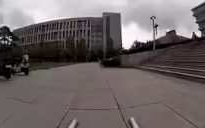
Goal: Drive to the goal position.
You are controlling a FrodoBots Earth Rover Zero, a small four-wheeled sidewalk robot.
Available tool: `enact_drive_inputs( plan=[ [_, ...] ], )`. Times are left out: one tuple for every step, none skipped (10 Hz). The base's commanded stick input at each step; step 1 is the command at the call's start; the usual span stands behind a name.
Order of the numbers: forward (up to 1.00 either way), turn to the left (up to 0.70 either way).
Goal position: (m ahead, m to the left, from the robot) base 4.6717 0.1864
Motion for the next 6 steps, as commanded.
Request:
enact_drive_inputs(
  plan=[
    [1.0,0.0],
    [1.0,0.0],
    [1.0,0.0],
    [1.0,0.0],
    [1.0,0.0],
    [1.0,-0.13]
  ],
)
